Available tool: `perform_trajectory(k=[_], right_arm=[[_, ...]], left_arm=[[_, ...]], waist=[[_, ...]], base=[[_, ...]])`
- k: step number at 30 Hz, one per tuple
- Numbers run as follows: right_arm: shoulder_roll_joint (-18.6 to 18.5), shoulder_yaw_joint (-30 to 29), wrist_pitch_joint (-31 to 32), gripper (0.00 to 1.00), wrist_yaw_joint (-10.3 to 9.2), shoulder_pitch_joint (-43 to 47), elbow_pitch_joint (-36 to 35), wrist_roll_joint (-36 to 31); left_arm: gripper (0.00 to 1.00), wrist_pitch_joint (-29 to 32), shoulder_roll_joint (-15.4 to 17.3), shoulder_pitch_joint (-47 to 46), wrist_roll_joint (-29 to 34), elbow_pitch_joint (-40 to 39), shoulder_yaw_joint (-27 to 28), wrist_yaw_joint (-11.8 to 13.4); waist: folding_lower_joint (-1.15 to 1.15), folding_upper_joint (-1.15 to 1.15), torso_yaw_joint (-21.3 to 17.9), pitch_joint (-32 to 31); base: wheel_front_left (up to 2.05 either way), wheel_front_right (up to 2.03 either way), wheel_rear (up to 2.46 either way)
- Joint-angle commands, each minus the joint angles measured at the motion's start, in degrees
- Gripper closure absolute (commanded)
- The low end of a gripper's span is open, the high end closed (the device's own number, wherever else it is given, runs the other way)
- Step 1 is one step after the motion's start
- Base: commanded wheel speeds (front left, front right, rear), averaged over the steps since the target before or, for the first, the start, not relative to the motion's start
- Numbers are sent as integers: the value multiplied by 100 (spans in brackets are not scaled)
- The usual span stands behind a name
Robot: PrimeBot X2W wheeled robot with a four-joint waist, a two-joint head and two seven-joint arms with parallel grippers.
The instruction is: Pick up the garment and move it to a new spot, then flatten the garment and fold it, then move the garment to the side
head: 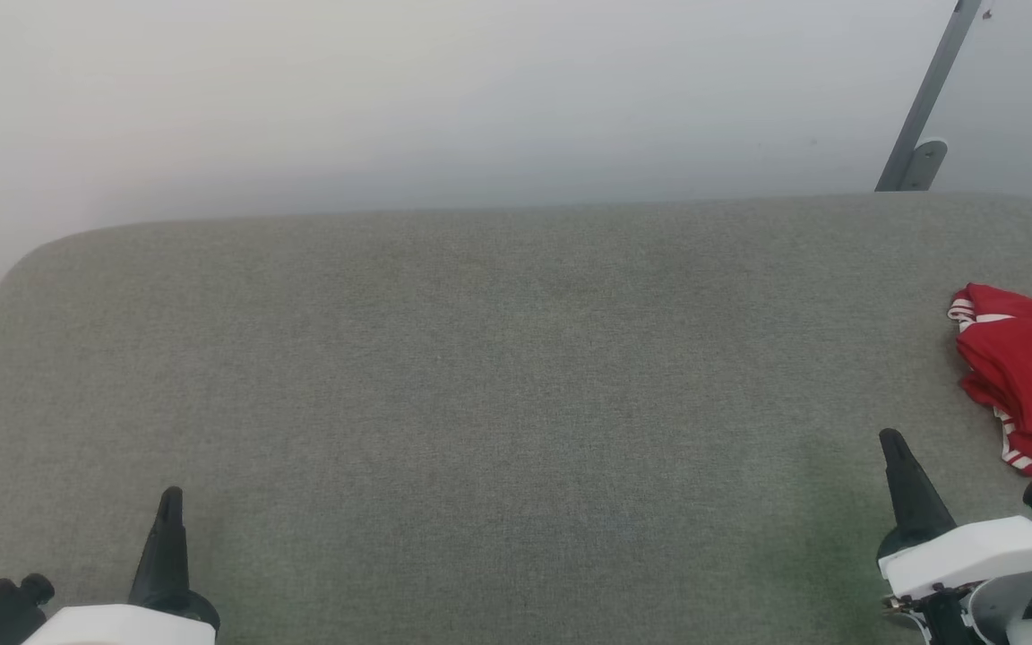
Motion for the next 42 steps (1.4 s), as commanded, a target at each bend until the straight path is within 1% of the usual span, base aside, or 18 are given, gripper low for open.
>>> perform_trajectory(k=[1, 17, 42], right_arm=[[4, -59, 57, 100, -2, -140, -118, 175], [191, -228, 356, 100, -3, -158, -200, 1101], [427, -433, 722, 100, -4, -191, -307, 2252]], left_arm=[[100, 59, 30, -149, -177, -44, -6, -8], [100, 355, -95, -357, -1134, 34, -68, -12], [100, 733, -245, -621, -2289, 129, -146, -17]], waist=[[0, 0, 4, 0], [0, 0, 47, 3], [0, 0, 111, 8]], base=[[0, 0, 0], [0, 0, 0], [0, 0, 0]])
